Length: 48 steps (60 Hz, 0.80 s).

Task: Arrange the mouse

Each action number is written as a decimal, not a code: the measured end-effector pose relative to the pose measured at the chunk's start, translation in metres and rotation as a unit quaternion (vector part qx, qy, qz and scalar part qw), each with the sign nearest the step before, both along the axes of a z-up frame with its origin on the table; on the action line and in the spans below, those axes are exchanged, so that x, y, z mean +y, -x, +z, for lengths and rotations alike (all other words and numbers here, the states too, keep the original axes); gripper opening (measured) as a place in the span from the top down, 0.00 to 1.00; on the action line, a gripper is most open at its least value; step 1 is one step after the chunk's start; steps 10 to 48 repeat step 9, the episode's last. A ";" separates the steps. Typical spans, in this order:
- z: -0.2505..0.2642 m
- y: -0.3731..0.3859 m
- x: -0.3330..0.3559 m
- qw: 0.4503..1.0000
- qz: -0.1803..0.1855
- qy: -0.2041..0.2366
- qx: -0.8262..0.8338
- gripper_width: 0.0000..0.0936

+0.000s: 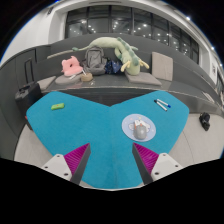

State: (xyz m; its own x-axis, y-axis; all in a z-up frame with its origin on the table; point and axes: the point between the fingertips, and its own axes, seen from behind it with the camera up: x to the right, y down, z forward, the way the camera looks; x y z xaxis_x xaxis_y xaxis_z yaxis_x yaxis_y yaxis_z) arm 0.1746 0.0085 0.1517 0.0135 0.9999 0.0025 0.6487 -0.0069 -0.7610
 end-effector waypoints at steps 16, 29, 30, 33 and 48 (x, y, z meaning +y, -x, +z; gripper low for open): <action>-0.003 -0.002 -0.010 1.000 0.011 0.007 -0.004 0.09; -0.003 -0.002 -0.010 1.000 0.011 0.007 -0.004 0.09; -0.003 -0.002 -0.010 1.000 0.011 0.007 -0.004 0.09; -0.003 -0.002 -0.010 1.000 0.011 0.007 -0.004 0.09; -0.003 -0.002 -0.010 1.000 0.011 0.007 -0.004 0.09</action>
